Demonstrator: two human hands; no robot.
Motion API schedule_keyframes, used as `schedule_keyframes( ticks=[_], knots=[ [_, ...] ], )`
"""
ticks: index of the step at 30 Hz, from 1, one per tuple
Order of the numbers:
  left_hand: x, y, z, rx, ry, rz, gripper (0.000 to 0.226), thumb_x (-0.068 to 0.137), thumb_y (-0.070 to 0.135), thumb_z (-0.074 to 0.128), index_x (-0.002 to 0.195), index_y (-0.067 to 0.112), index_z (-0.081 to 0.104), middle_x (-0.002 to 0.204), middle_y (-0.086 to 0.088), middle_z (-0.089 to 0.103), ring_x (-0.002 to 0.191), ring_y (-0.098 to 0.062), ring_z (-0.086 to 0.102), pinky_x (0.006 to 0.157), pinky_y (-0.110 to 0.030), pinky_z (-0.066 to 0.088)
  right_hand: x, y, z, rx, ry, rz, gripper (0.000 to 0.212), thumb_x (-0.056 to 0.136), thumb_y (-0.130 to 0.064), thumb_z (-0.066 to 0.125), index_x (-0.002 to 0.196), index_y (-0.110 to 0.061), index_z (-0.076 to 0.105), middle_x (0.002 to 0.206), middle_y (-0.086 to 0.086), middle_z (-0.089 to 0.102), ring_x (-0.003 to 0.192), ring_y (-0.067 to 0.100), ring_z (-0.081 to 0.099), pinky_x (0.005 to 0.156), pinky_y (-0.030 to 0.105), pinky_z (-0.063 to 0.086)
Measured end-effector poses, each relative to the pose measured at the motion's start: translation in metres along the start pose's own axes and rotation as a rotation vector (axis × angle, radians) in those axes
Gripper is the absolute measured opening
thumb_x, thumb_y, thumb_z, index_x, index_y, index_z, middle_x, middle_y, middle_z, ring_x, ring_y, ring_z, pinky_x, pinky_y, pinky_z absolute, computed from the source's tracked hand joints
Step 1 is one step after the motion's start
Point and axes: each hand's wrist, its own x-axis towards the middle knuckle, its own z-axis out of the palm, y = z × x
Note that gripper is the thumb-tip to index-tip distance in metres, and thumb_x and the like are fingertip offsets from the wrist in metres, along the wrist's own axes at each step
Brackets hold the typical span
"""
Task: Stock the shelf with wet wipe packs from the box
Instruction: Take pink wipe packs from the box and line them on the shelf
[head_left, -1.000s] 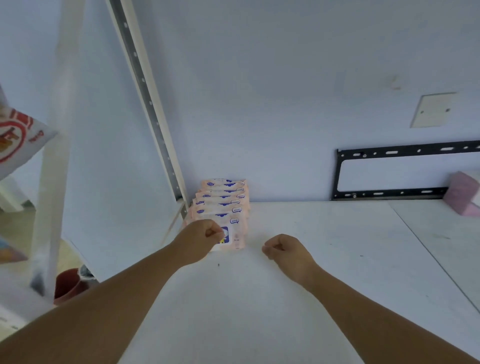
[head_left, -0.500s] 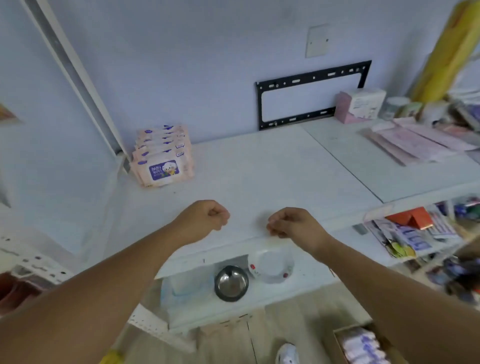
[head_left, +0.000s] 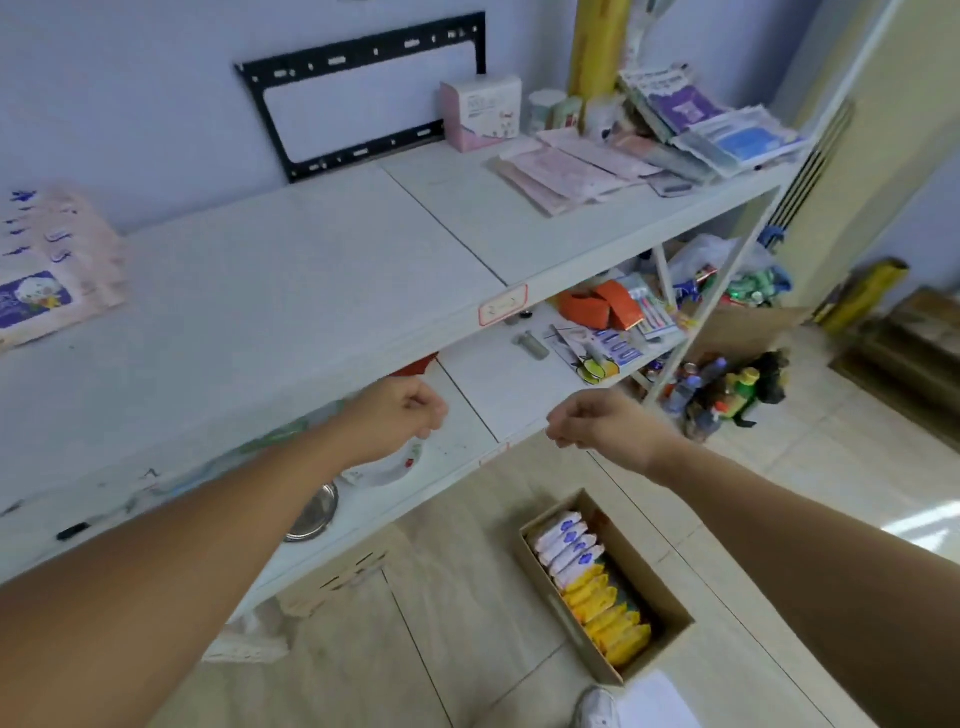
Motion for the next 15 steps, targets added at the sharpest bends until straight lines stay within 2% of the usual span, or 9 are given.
schedule_keyframes(
  ticks=[2, 5, 9, 12, 15],
  knots=[
    [0.015, 0.006, 0.036, 0.013, -0.035, -0.034, 0.006, 0.094, 0.023, 0.064, 0.092, 0.022, 0.070, 0.092, 0.002, 0.076, 0.091, -0.016, 0.072, 0.073, -0.024, 0.053, -0.007, 0.034, -0.031, -0.024, 0.020, 0.053, 0.010, 0.091, -0.009, 0.067, 0.097, -0.004, 0.073, 0.086, 0.002, 0.074, 0.078, 0.010, 0.067, 0.072, 0.018, 0.052],
    [0.034, 0.013, 0.093, 0.102, -0.119, -0.084, 0.005, 0.092, 0.029, 0.066, 0.090, 0.027, 0.071, 0.090, 0.005, 0.076, 0.088, -0.013, 0.071, 0.080, -0.031, 0.055, -0.012, 0.090, -0.069, -0.060, 0.024, 0.134, 0.008, 0.088, -0.009, 0.070, 0.095, -0.006, 0.074, 0.084, 0.000, 0.074, 0.078, 0.011, 0.067, 0.068, 0.016, 0.051],
    [0.050, 0.019, 0.165, 0.188, -0.203, -0.119, 0.012, 0.090, 0.036, 0.068, 0.095, 0.025, 0.071, 0.088, 0.010, 0.071, 0.083, -0.009, 0.067, 0.070, -0.025, 0.049, -0.010, 0.162, -0.100, -0.135, -0.017, 0.264, 0.007, 0.085, -0.022, 0.074, 0.088, -0.016, 0.075, 0.088, 0.000, 0.076, 0.087, 0.017, 0.071, 0.077, 0.029, 0.055],
    [0.060, 0.014, 0.205, 0.270, -0.241, -0.163, 0.016, 0.090, 0.039, 0.068, 0.098, 0.025, 0.071, 0.093, 0.011, 0.069, 0.087, -0.005, 0.063, 0.077, -0.024, 0.048, -0.009, 0.204, -0.108, -0.141, -0.039, 0.349, 0.006, 0.084, -0.027, 0.074, 0.084, -0.022, 0.073, 0.089, -0.001, 0.076, 0.090, 0.019, 0.071, 0.082, 0.035, 0.058],
    [0.073, -0.003, 0.236, 0.306, -0.295, -0.201, 0.014, 0.087, 0.041, 0.070, 0.091, 0.028, 0.070, 0.091, 0.010, 0.069, 0.087, -0.009, 0.066, 0.085, -0.029, 0.053, -0.006, 0.239, -0.105, -0.113, -0.058, 0.370, 0.005, 0.083, -0.030, 0.072, 0.083, -0.025, 0.072, 0.091, -0.004, 0.075, 0.093, 0.019, 0.070, 0.089, 0.041, 0.058]
  ],
)
